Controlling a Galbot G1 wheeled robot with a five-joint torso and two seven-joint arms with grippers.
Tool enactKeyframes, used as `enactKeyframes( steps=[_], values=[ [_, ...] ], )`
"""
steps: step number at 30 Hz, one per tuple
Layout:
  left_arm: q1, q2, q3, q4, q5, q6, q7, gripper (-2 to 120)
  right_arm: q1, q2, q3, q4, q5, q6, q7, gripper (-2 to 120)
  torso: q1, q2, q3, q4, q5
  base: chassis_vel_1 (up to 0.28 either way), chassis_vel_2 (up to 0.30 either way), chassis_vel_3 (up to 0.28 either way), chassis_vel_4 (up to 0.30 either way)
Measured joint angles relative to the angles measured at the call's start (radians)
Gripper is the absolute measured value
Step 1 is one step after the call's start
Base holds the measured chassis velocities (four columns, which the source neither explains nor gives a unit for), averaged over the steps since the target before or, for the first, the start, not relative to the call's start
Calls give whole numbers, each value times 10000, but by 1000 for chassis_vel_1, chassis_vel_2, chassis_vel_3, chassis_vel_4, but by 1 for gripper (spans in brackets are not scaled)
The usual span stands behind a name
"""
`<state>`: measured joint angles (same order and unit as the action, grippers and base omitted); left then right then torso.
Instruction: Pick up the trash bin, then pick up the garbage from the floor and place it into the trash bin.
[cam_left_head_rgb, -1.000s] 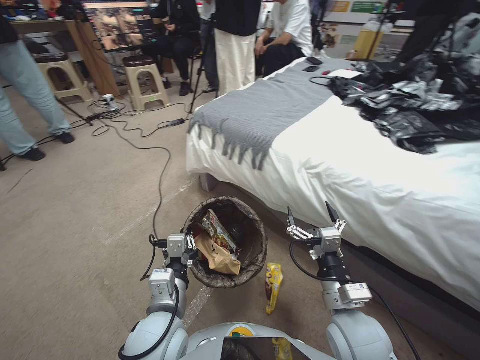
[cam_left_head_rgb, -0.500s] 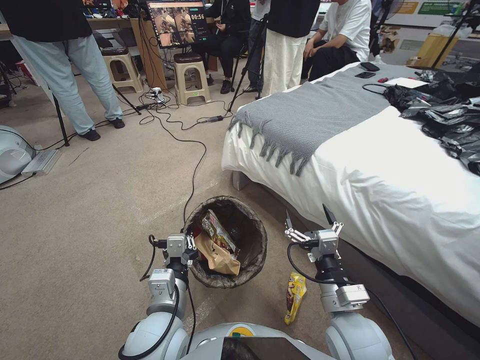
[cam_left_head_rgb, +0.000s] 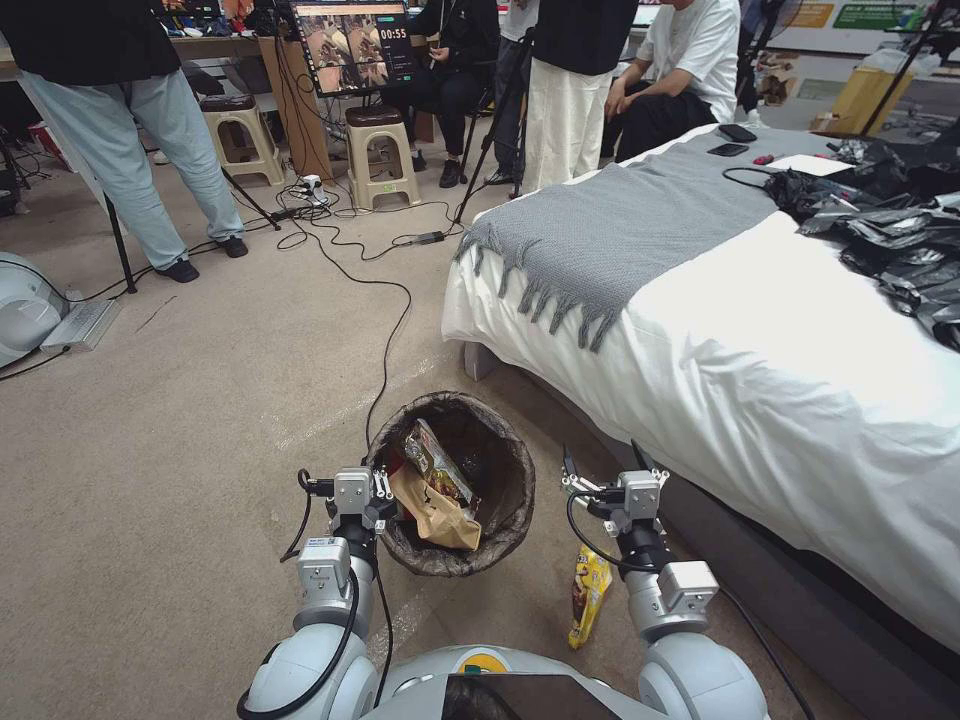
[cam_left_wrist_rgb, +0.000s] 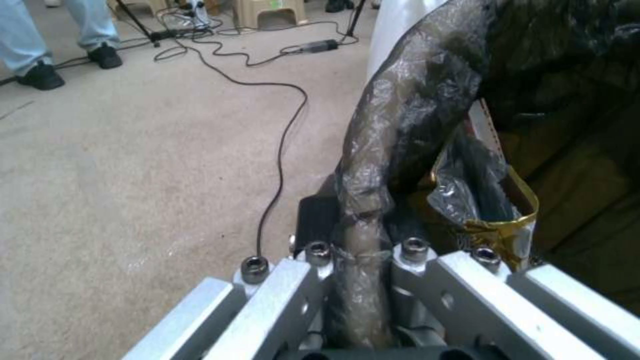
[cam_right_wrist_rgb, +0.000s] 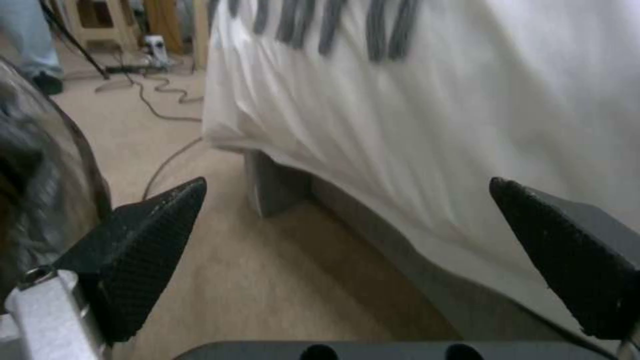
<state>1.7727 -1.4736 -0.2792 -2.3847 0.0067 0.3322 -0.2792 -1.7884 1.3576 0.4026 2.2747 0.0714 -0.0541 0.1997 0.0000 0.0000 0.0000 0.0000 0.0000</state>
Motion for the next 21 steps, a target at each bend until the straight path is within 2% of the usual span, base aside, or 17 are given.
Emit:
enactKeyframes(
  steps=[5,7,10,21],
  values=[
    [0,0,0,0,0,0,0,2,71,26,51,-12,-85,214,-56,100,0,0,0,0,0,0,0,0,0],
    [0,0,0,0,0,0,0,2,131,77,210,-132,-473,1251,-418,100,0,0,0,0,0,0,0,0,0],
    [0,0,0,0,0,0,0,2,135,78,327,-134,-634,1601,-570,100,0,0,0,1,-1,0,0,0,0],
    [-2,0,-1,0,0,0,0,2,125,110,450,27,-918,1676,-764,100,0,0,1,1,-1,0,0,0,0]
  ],
)
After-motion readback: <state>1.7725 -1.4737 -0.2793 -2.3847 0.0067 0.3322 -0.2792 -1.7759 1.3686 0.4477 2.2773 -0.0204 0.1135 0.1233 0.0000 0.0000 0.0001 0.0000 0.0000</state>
